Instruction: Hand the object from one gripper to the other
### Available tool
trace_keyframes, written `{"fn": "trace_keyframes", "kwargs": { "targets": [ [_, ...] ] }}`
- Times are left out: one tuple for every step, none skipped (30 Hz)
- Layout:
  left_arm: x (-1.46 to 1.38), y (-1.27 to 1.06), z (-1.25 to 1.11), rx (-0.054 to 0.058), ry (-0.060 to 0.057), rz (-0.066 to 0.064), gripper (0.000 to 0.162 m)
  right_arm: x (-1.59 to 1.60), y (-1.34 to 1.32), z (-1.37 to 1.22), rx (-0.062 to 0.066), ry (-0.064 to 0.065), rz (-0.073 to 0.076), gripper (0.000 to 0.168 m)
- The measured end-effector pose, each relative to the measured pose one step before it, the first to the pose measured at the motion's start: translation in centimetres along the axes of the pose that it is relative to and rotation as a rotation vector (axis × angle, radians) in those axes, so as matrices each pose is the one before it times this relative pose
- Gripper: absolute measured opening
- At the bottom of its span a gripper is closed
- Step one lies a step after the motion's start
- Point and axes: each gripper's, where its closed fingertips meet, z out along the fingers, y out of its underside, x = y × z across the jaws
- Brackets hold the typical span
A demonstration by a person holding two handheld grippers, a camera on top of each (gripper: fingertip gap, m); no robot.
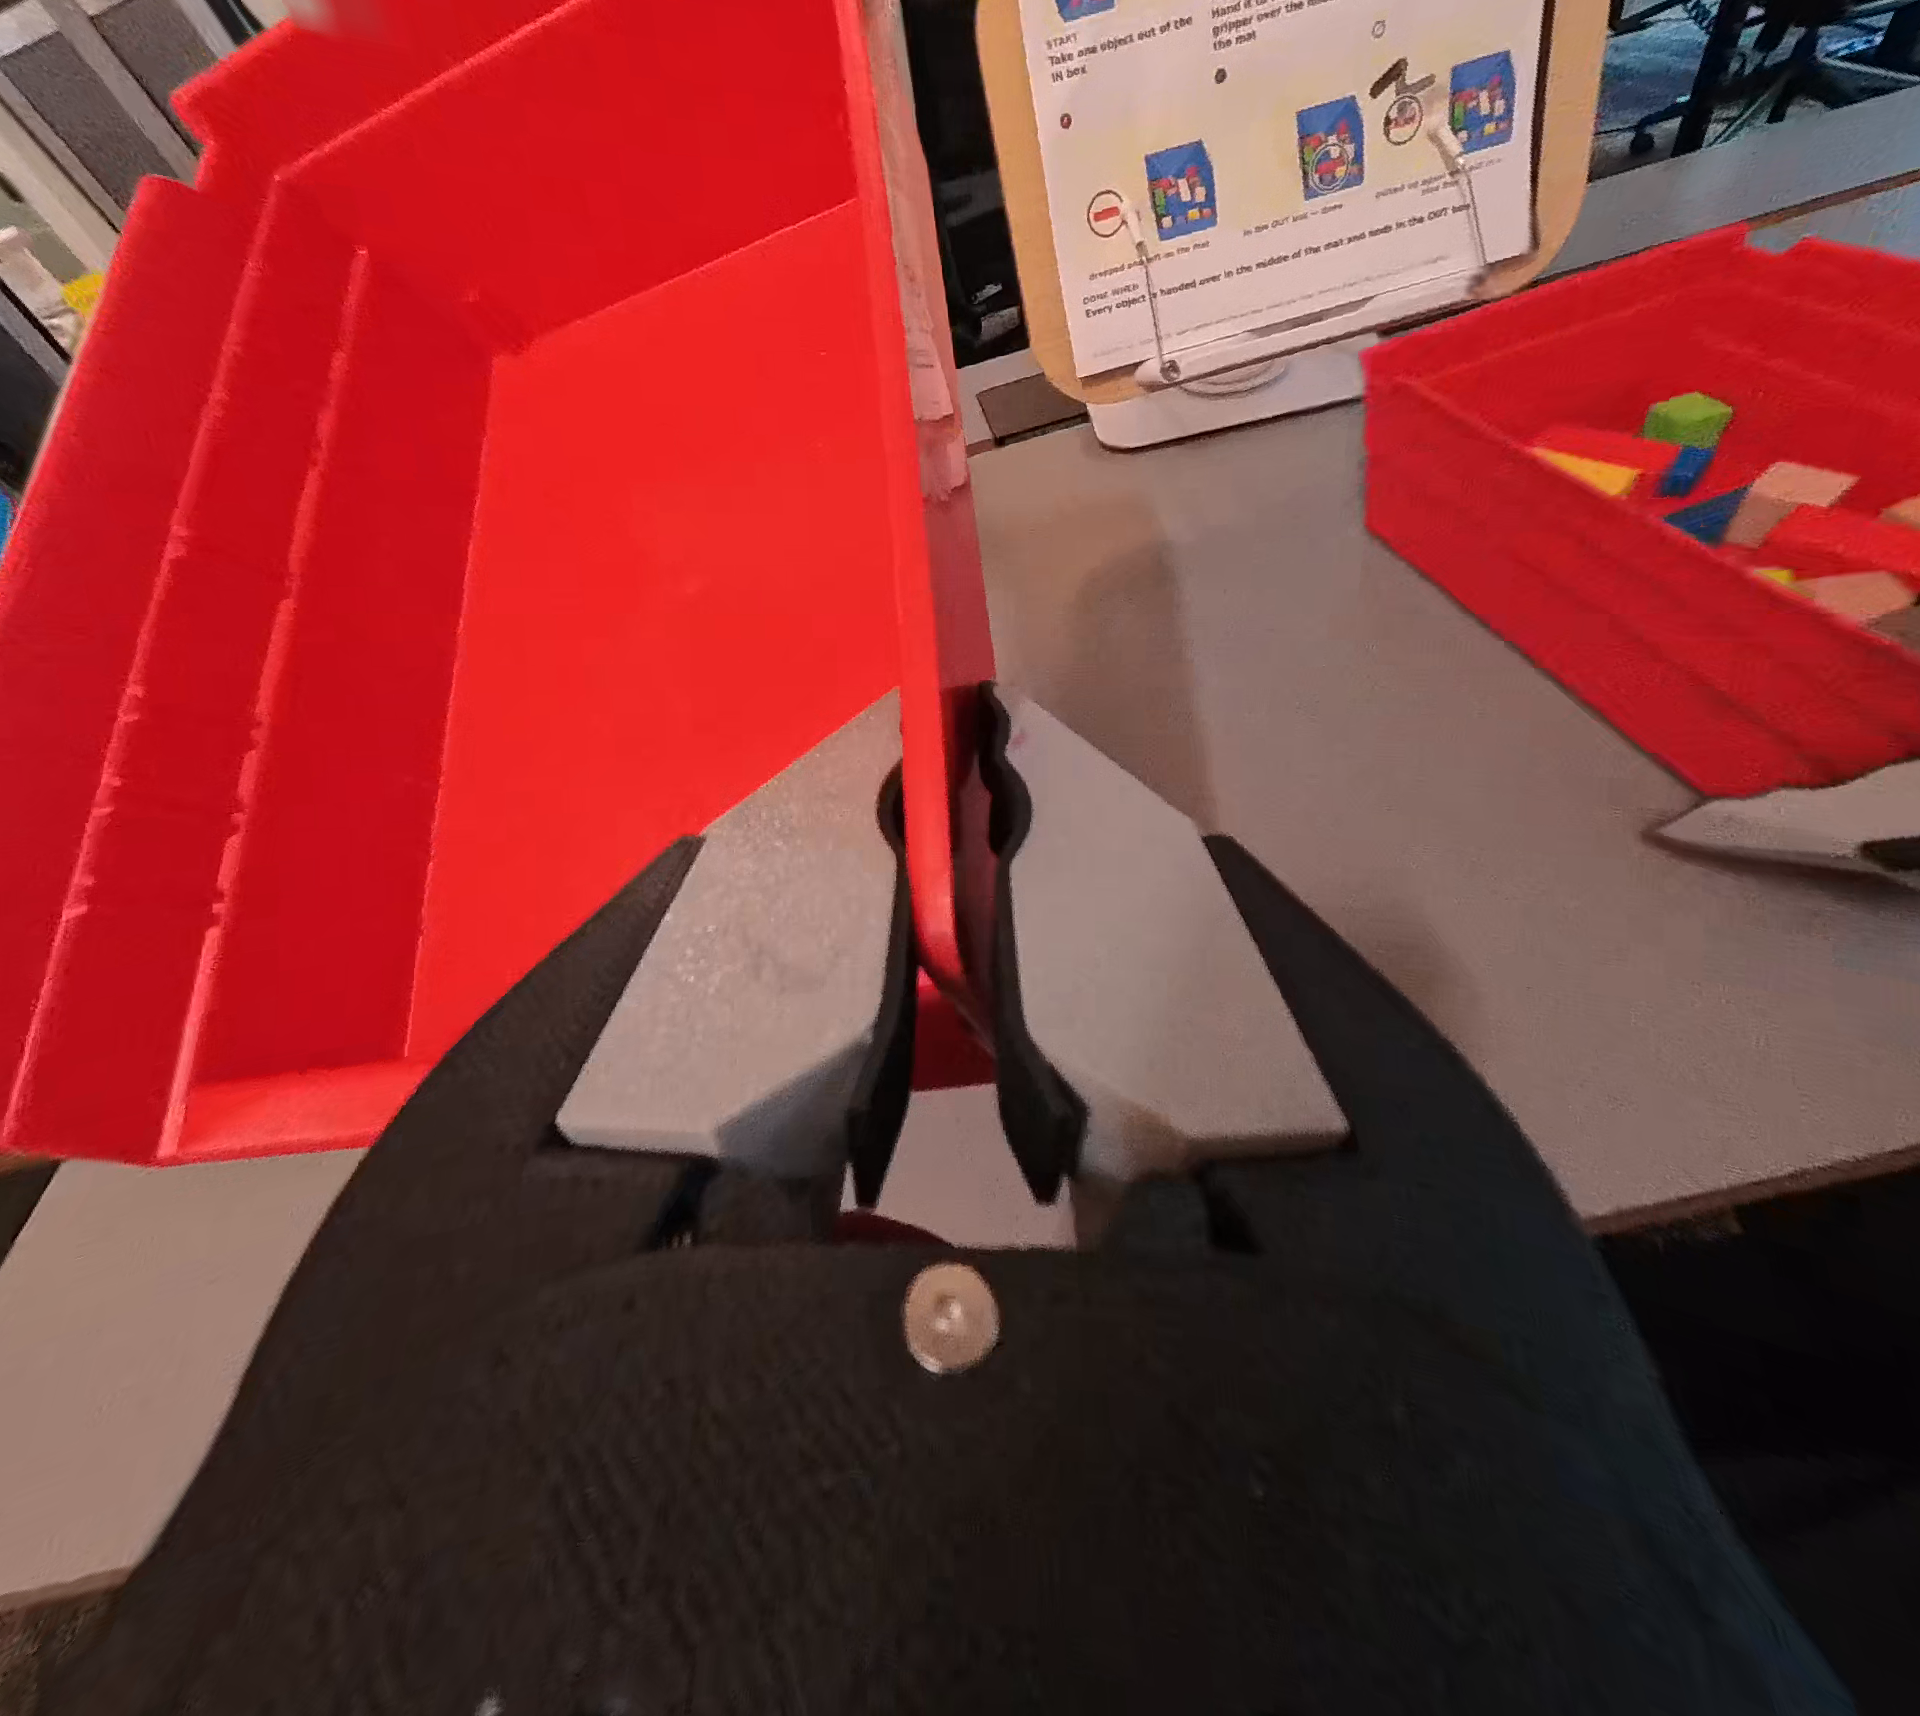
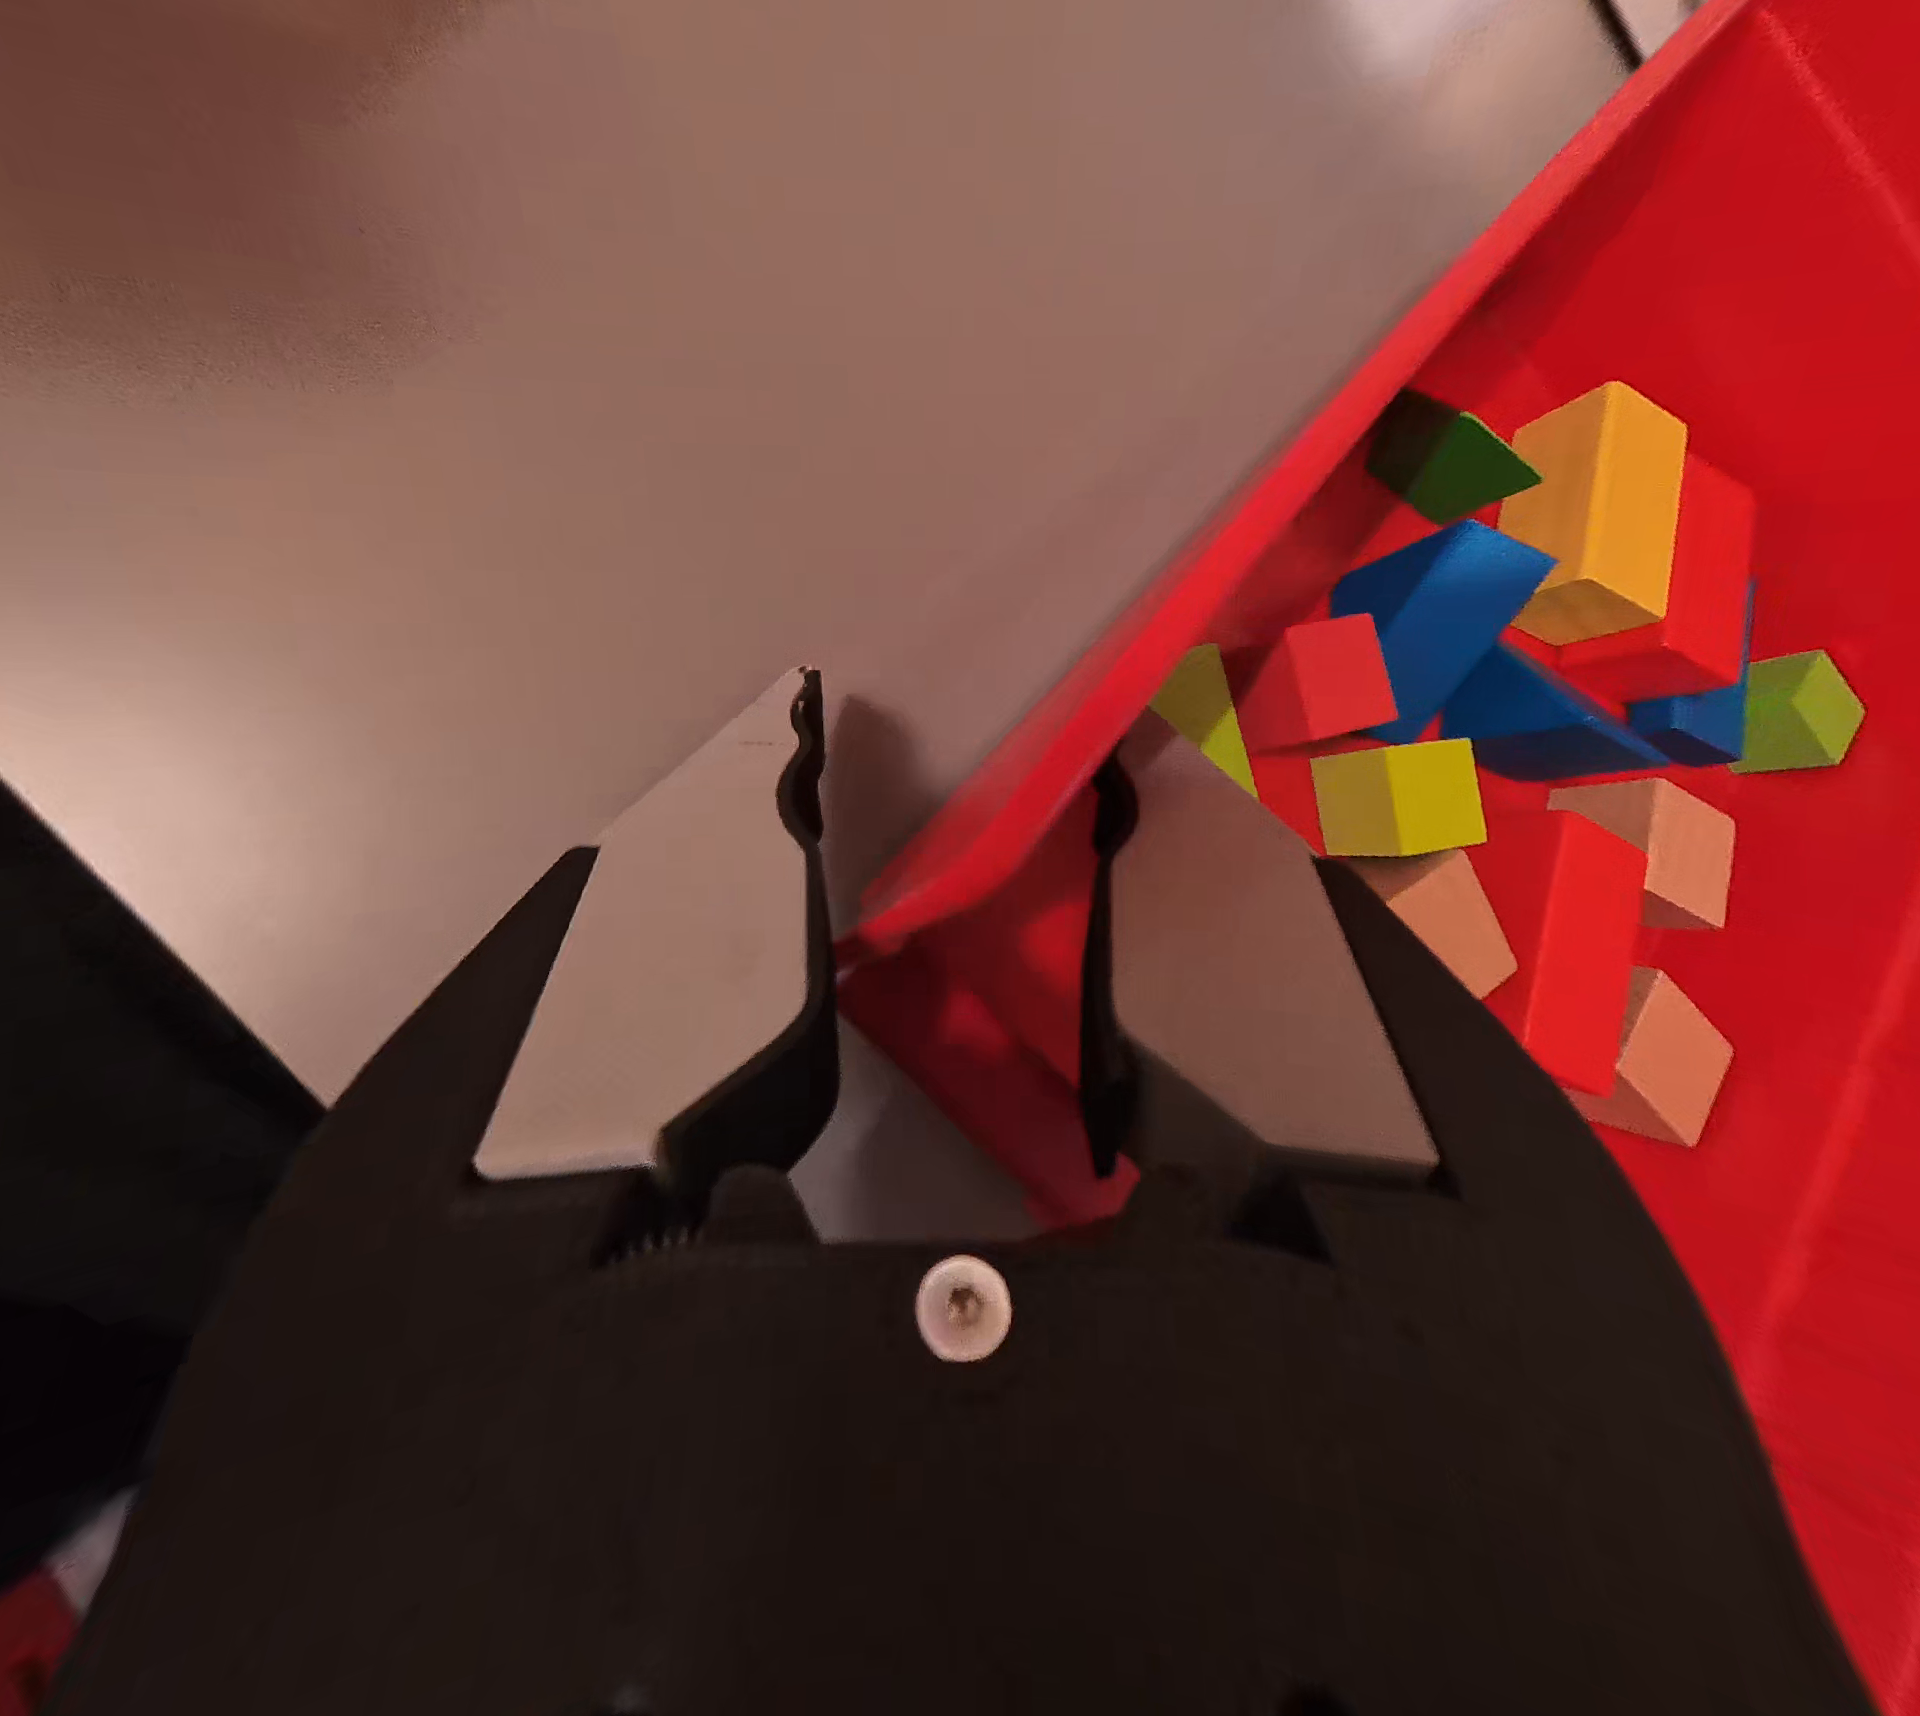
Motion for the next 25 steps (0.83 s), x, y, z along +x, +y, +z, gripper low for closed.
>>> {"fn": "trace_keyframes", "kwargs": {
  "targets": [
    [-0.389, -0.013, -0.417, 0.0014, -0.0032, -0.0085, 0.004, -1.558, -1.755, 0.88, 0.0056, -0.016, -0.0233, 0.05],
    [-0.396, -0.035, -0.324, 0.0048, -0.0059, -0.0086, 0.004, -1.456, -1.91, 0.944, 0.0073, -0.0172, -0.0189, 0.049],
    [-0.421, -0.044, -0.288, 0.0061, -0.0045, -0.0094, 0.004, -1.412, -2.044, 0.976, 0.0102, -0.0206, -0.013, 0.049],
    [-0.461, -0.108, -0.34, 0.0073, -0.0072, -0.0067, 0.004, -1.386, -2.142, 0.978, 0.0121, -0.0216, -0.0077, 0.049],
    [-0.408, -0.097, -0.163, 0.0072, -0.0086, -0.0034, 0.004, -1.39, -2.139, 0.957, 0.012, -0.0227, -0.009, 0.05],
    [-0.364, -0.078, -0.205, 0.0058, -0.0091, 0.0003, 0.004, -1.428, -2.122, 0.789, 0.0193, -0.0237, -0.0131, 0.05],
    [-0.32, -0.043, -0.202, 0.0034, -0.0099, 0.0026, 0.004, -1.333, -2.189, 0.352, 0.0351, -0.0208, -0.0095, 0.046],
    [-0.243, -0.05, -0.199, 0.0028, -0.0058, 0.0022, 0.004, -1.161, -2.066, -0.097, 0.0394, -0.0134, -0.0079, 0.048],
    [-0.232, -0.104, -0.235, 0.004, -0.0035, 0.0003, 0.004, -1.176, -1.881, -0.478, 0.0425, -0.0194, -0.0152, 0.054],
    [-0.184, -0.168, -0.238, 0.0072, -0.0018, -0.0012, 0.005, -1.161, -1.61, -0.761, 0.0431, -0.0257, -0.0198, 0.055],
    [-0.207, -0.126, -0.163, 0.0102, 0.0006, -0.0032, 0.004, -1.108, -1.206, -0.967, 0.0396, -0.0309, -0.0236, 0.054],
    [-0.215, -0.182, -0.212, 0.0114, 0.0008, -0.005, 0.004, -0.859, -0.798, -1.13, 0.0351, -0.0237, -0.0225, 0.053],
    [-0.104, -0.191, 0.005, 0.0115, 0.0007, -0.0063, 0.004, -0.461, -0.424, -1.294, 0.0288, -0.0101, -0.0129, 0.051],
    [-0.136, -0.192, -0.269, 0.0091, -0.0008, -0.0061, 0.004, -0.288, -0.168, -1.447, 0.026, -0.0113, -0.0066, 0.051],
    [-0.02, -0.208, -0.243, 0.0067, -0.0024, -0.003, 0.004, -0.188, 0.047, -1.589, 0.0253, -0.0158, -0.0049, 0.05],
    [0.072, -0.2, -0.202, 0.0044, -0.0036, 0.002, 0.004, 0.03, 0.269, -1.7, 0.0221, -0.0107, -0.0002, 0.049],
    [0.146, -0.15, -0.054, 0.002, -0.0037, 0.0086, 0.004, 0.384, 0.433, -1.77, 0.0199, 0.002, 0.005, 0.048],
    [0.441, -0.27, -0.123, 0.0015, -0.0024, 0.0143, 0.004, 0.638, 0.581, -1.814, 0.0151, 0.0093, 0.0061, 0.047],
    [0.64, -0.325, -0.125, 0.0035, 0.003, 0.0173, 0.004, 0.846, 0.74, -1.861, 0.0093, 0.0146, 0.0077, 0.047],
    [0.82, -0.387, -0.042, 0.006, 0.0108, 0.0174, 0.004, 1.023, 0.848, -1.887, 0.0072, 0.0197, 0.0083, 0.047],
    [0.95, -0.447, 0.047, 0.0101, 0.0183, 0.0158, 0.004, 1.215, 0.902, -1.919, 0.0076, 0.0261, 0.0099, 0.048],
    [1.267, -0.531, -0.023, 0.0127, 0.0273, 0.0135, 0.004, 1.37, 0.941, -1.905, 0.0083, 0.0305, 0.0153, 0.049],
    [1.481, -0.569, 0.049, 0.0137, 0.0347, 0.0122, 0.004, 1.472, 0.935, -1.878, 0.0085, 0.0295, 0.0229, 0.049],
    [1.669, -0.611, 0.157, 0.0134, 0.0391, 0.0131, 0.004, 1.533, 0.897, -1.831, 0.0087, 0.0283, 0.0315, 0.049],
    [1.934, -0.584, 0.292, 0.0116, 0.0431, 0.0161, 0.004, 1.603, 0.725, -1.773, 0.0138, 0.0287, 0.0357, 0.049]
  ]
}}
